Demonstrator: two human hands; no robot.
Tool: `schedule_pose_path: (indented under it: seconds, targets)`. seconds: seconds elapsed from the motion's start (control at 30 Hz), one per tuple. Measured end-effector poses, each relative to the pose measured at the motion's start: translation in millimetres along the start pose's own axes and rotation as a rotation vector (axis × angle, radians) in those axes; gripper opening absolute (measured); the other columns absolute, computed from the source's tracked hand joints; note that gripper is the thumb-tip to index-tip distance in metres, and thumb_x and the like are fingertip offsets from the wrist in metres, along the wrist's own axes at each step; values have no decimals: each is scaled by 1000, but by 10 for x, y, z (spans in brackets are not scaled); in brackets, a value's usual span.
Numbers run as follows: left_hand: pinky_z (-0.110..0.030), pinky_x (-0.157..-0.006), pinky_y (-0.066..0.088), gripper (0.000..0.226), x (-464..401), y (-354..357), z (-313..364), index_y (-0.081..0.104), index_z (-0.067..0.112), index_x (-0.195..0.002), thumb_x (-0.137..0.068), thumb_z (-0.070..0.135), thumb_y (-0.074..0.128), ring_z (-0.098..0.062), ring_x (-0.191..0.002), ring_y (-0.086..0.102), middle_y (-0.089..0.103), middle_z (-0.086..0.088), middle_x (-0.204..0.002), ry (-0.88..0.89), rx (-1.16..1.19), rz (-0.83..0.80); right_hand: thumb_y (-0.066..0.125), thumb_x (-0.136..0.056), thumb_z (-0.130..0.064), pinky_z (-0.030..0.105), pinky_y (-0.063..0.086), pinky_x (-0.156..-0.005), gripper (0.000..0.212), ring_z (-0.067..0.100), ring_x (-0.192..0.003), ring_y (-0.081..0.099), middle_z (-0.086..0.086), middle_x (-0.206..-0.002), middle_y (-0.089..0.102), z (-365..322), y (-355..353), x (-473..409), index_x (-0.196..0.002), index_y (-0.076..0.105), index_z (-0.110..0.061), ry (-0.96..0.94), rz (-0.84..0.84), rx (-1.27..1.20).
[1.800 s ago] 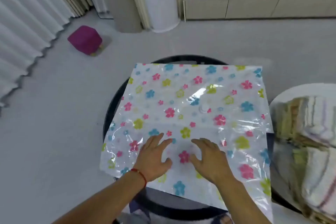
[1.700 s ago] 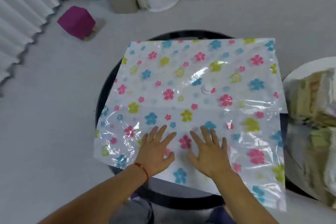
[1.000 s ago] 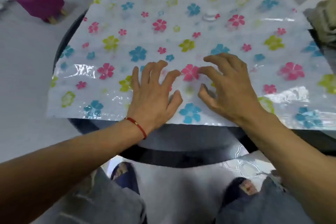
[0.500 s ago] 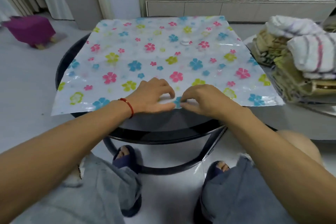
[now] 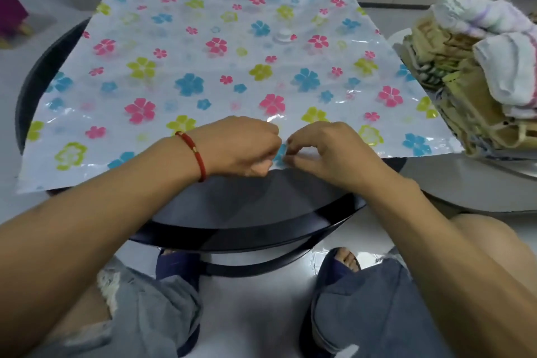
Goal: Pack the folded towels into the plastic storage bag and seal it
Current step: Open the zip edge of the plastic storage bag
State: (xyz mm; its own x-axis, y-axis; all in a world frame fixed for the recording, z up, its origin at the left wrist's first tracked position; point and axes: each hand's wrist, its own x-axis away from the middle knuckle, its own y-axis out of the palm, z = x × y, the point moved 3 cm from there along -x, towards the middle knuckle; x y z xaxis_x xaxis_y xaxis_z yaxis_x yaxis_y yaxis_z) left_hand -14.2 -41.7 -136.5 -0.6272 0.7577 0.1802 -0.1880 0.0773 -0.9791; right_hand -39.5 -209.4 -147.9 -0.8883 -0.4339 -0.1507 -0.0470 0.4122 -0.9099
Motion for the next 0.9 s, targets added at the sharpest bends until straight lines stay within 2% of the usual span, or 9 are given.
schedule_pose_path:
  seconds: [0.07, 0.13, 0.17, 0.23, 0.3, 0.33, 0.53, 0.67, 0.9]
  targets:
    - [-39, -61, 42, 7, -10, -16, -3, 50, 14, -73, -73, 7, 52, -21, -64, 47, 52, -2, -75, -29, 140, -34, 73, -92, -29, 40, 52, -84, 16, 22, -97, 66, -1, -93, 77, -40, -66, 107, -89, 79, -15, 63, 216, -44]
    - [-35, -60, 40, 14, 30, -67, -109, 48, 16, -72, -73, 2, 50, -17, -59, 43, 53, 2, -68, -51, 271, 24, 68, -92, -36, 31, 49, -68, 29, 14, -70, 63, -5, -70, 71, -47, -122, 240, -70, 72, -18, 220, 454, -198]
    - [-34, -61, 40, 14, 67, -97, -169, 50, 17, -76, -80, 4, 51, -16, -61, 45, 55, 4, -69, -57, 291, 70, 64, -91, -41, 28, 45, -58, 39, 11, -56, 59, -2, -61, 69, -42, -107, 274, -62, 68, -14, 333, 459, -345]
    - [-30, -63, 42, 10, 120, -152, -244, 53, 21, -83, -93, 20, 53, -13, -66, 51, 58, 7, -73, -46, 298, 156, 61, -91, -52, 22, 38, -44, 50, 11, -41, 54, 2, -60, 73, -110, 42, 276, -62, 68, -12, 535, 244, -668]
    - [-28, -63, 40, 12, 108, -193, -235, 55, 21, -86, -96, 28, 54, -11, -68, 51, 58, 8, -76, -18, 305, 214, 64, -93, -58, 19, 29, -35, 47, 16, -42, 57, 3, -72, 78, -207, 228, 201, -80, 72, -14, 668, 85, -951]
    - [-29, -62, 38, 13, 86, -205, -211, 56, 19, -87, -96, 28, 54, -10, -68, 49, 57, 8, -75, -12, 297, 232, 65, -95, -55, 20, 28, -34, 46, 17, -45, 59, 3, -75, 78, -237, 274, 142, -89, 73, -10, 697, 96, -1050]
    - [-29, -61, 30, 10, 65, -179, -179, 52, 20, -88, -97, 24, 50, -13, -68, 47, 55, 7, -76, -86, 272, 321, 62, -104, -30, 25, 43, -40, 33, 17, -54, 65, 9, -81, 77, -234, 350, 49, -97, 71, 0, 610, 223, -1155]
    - [-30, -62, 35, 9, 58, -180, -167, 51, 21, -88, -97, 22, 49, -14, -70, 48, 58, 5, -78, -115, 280, 343, 62, -104, -21, 25, 46, -41, 24, 16, -54, 65, 11, -80, 76, -231, 349, 47, -94, 67, 1, 608, 216, -1196]
    - [-24, -57, 31, 10, 20, -169, -174, 47, 20, -88, -98, 20, 48, -6, -66, 46, 52, 9, -74, -169, 334, 329, 66, -100, -15, 24, 45, -42, 22, 15, -53, 62, 8, -69, 71, -202, 295, 11, -83, 70, -2, 593, 236, -1220]
